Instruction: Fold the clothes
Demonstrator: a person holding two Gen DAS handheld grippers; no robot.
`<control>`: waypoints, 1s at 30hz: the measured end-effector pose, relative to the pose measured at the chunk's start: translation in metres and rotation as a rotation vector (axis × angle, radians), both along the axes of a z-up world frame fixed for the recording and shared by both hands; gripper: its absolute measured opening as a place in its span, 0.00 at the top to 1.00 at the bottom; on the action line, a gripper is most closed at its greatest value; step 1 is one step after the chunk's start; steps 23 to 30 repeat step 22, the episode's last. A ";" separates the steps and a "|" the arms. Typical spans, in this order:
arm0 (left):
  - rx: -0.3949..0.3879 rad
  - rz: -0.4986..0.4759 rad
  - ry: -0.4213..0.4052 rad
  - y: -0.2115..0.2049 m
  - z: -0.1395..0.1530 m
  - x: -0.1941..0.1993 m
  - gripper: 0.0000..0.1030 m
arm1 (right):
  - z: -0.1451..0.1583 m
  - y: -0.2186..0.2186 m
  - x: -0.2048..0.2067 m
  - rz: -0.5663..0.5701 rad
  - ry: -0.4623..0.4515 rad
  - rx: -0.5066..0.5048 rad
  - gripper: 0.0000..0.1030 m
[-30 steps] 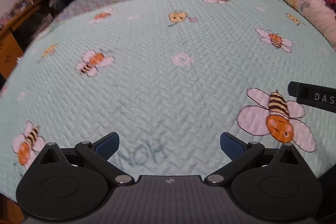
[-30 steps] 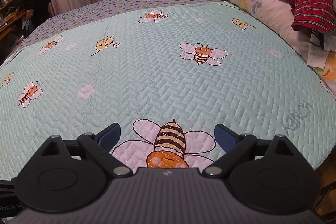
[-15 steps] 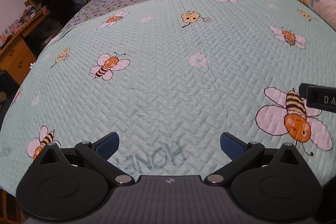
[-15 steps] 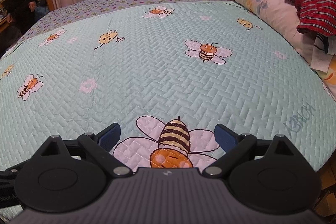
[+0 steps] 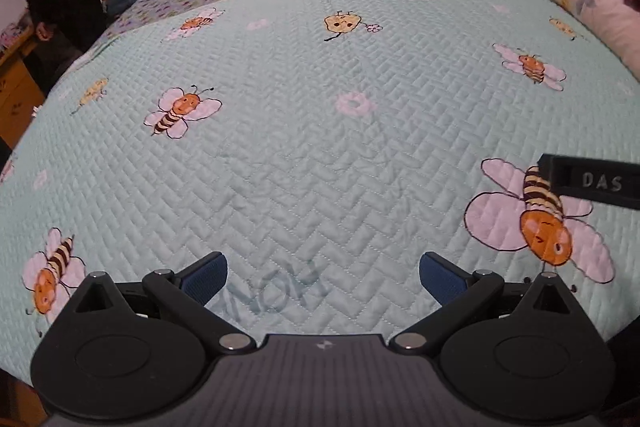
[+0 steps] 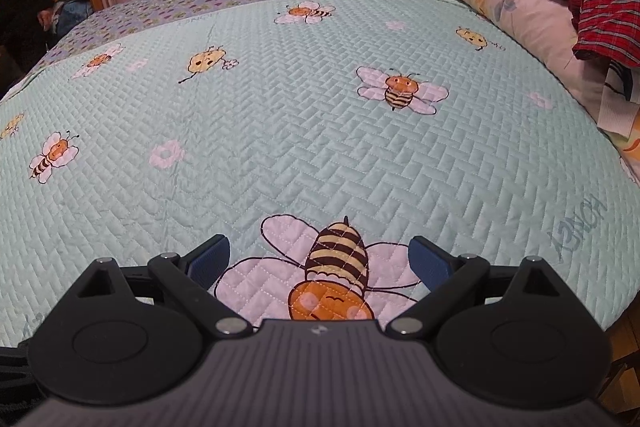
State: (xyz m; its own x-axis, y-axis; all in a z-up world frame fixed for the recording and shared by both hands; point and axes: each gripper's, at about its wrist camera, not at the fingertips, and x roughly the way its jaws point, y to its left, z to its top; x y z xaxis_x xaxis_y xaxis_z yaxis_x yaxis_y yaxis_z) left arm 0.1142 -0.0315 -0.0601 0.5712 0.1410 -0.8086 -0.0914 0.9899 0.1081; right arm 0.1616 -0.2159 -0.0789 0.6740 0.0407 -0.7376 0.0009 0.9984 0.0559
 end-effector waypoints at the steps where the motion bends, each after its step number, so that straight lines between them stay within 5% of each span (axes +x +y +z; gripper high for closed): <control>1: -0.008 -0.005 -0.008 0.000 0.001 -0.001 0.01 | 0.000 0.000 0.000 0.001 0.001 -0.001 0.07; 16: -0.095 -0.042 -0.023 0.002 0.003 -0.002 0.01 | -0.002 0.002 0.001 0.001 0.005 -0.005 0.07; 30: -0.094 -0.038 -0.031 0.001 0.004 -0.004 0.01 | -0.001 0.002 -0.001 0.001 0.001 -0.008 0.07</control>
